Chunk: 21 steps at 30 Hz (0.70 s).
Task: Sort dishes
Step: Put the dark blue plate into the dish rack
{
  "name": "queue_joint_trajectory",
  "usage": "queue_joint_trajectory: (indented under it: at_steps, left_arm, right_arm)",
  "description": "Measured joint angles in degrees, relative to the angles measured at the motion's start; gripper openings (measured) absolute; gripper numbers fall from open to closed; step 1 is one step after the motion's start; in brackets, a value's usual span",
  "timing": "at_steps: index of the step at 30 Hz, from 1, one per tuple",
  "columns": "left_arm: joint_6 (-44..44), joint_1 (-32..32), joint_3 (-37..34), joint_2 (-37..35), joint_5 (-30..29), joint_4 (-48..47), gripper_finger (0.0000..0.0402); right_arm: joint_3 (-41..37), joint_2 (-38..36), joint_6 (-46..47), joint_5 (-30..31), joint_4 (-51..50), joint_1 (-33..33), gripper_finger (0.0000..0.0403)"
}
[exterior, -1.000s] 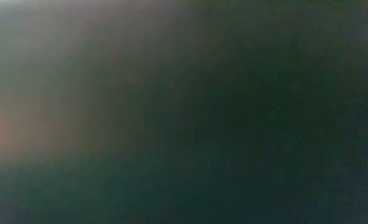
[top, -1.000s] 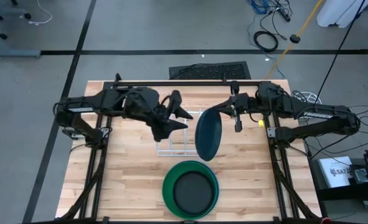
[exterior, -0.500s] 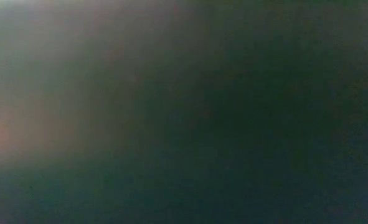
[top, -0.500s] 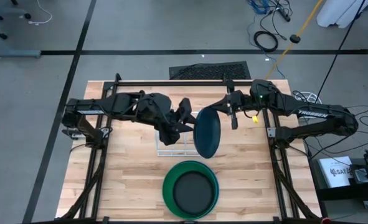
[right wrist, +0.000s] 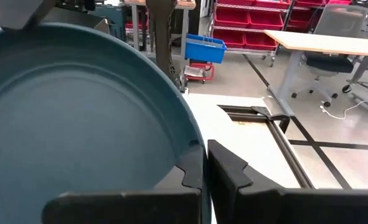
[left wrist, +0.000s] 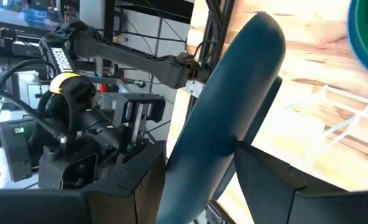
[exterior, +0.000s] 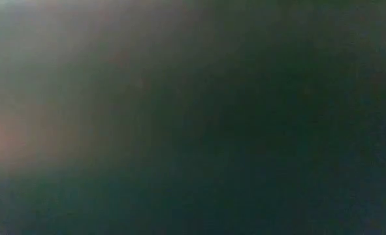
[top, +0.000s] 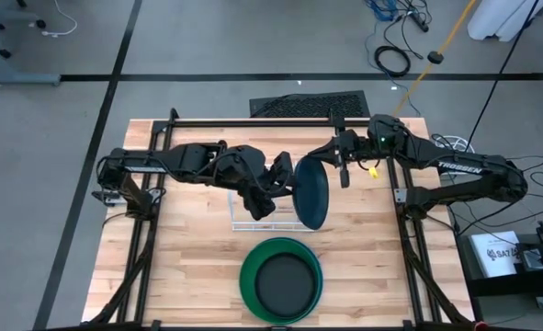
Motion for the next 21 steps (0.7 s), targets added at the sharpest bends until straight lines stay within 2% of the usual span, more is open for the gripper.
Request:
queue_joint_trajectory:
  at_steps: [11, 21]
  left_arm:
    - [1.19, 0.0, 0.0, 0.49, -1.87, -0.72, 0.0196]
    - [1.22, 0.03, -0.02, 0.49, -4.21, -5.04, 0.0196]
  right_arm:
    - [0.0, 1.26, 1.03, 0.39, 0.37, 0.0, 0.0]
    - [0.0, 2.77, 2.12, 0.44, 0.48, 0.0, 0.0]
